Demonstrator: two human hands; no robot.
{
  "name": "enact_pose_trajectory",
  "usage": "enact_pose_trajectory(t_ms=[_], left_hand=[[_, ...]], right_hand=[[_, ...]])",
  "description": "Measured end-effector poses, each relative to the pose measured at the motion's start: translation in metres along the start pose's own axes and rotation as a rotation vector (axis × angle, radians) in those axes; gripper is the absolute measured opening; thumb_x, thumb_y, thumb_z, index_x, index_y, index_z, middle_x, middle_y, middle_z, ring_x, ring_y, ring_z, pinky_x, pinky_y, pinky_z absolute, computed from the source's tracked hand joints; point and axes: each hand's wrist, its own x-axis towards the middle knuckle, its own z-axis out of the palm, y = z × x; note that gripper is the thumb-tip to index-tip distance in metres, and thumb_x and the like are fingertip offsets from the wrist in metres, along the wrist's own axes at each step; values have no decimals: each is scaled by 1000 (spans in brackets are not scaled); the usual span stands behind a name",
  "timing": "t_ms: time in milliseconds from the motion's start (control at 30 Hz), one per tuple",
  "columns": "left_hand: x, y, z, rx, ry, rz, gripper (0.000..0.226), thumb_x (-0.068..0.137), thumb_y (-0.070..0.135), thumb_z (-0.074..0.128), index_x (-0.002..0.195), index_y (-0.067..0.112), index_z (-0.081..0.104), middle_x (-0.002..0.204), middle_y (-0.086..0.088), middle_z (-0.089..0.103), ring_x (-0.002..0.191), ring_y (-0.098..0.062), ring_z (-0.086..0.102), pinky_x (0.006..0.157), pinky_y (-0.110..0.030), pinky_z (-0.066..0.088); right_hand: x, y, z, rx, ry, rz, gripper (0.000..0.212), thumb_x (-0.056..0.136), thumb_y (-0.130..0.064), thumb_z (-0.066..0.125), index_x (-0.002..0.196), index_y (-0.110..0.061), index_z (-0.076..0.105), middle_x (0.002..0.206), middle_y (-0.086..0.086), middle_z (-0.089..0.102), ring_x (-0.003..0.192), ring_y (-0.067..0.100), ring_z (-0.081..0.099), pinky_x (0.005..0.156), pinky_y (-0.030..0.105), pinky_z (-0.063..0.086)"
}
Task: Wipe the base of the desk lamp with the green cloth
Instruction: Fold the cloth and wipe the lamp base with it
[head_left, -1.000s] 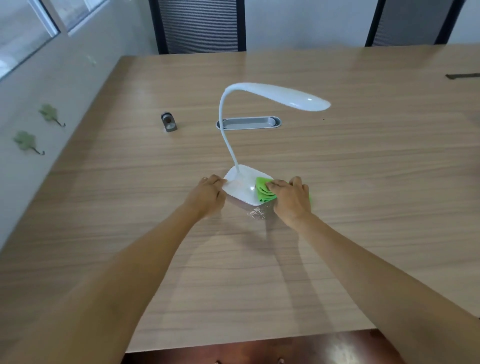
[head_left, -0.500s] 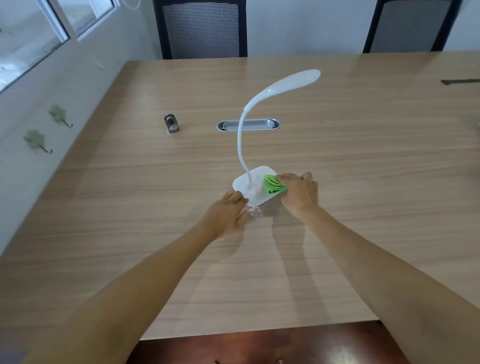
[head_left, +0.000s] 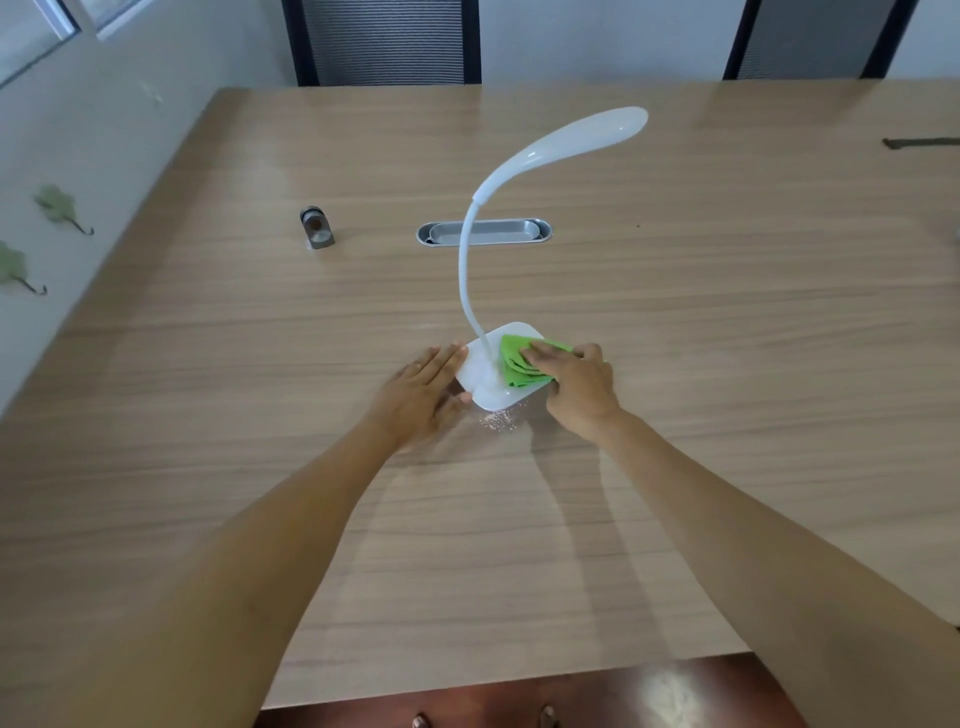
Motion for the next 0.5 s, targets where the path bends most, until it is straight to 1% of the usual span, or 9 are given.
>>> enact_pose_trajectory(t_ms=[67,100,167,200,233,367,433,500], left_hand=[[0,1,2,-2,22,6,94,79,74,-7,148,16,20,157,-3,28,146,-22,25,119,-41,27],[0,0,2,0,29,9,94,79,74,-7,148,16,20,157,-3,28,146,-21,25,119,-41,28],[1,0,0,5,42,22,96,78,74,-8,148,16,21,156,-3,28,146,-22,25,120,-40,25],[0,0,-1,5,42,25,98,77,74,-9,148,15,21,156,-4,28,146,-23,25,121,-39,24],[0,0,-3,6,42,31,99,75,75,-10,148,15,21,157,-4,28,146,-24,24,121,-38,23],[1,1,-5,14,44,44,101,76,75,-10,147,13,24,155,-6,31,144,-26,28,120,-40,26],[2,0,-5,15,26,40,101,75,75,-11,147,12,24,155,-7,30,144,-26,27,120,-40,26],[2,0,-5,18,20,38,103,74,76,-12,147,13,23,156,-7,30,145,-26,27,120,-40,26]], right_hand=[[-13,4,1,-20,17,-71,64,79,4,43,131,-32,49,145,-16,42,112,32,38,96,42,36],[-22,7,2,-15,43,-131,64,76,5,43,128,-31,52,142,-14,47,108,34,41,94,44,40],[-40,13,5,-28,93,-286,62,69,5,43,119,-28,61,132,-10,59,94,37,48,82,47,48],[-48,15,7,-46,115,-341,61,66,3,43,115,-27,64,127,-9,63,88,37,51,76,46,49],[-53,16,7,-48,139,-358,61,64,3,42,112,-26,65,125,-8,65,85,37,52,73,45,48],[-34,6,-7,57,284,-196,61,63,3,41,111,-26,66,123,-8,66,90,37,51,79,44,47],[-18,-1,-7,60,260,-136,60,68,3,42,114,-27,64,126,-9,63,96,37,49,85,46,47],[-13,-7,0,43,182,-111,57,73,5,46,117,-28,62,132,-10,59,103,37,45,90,46,44]])
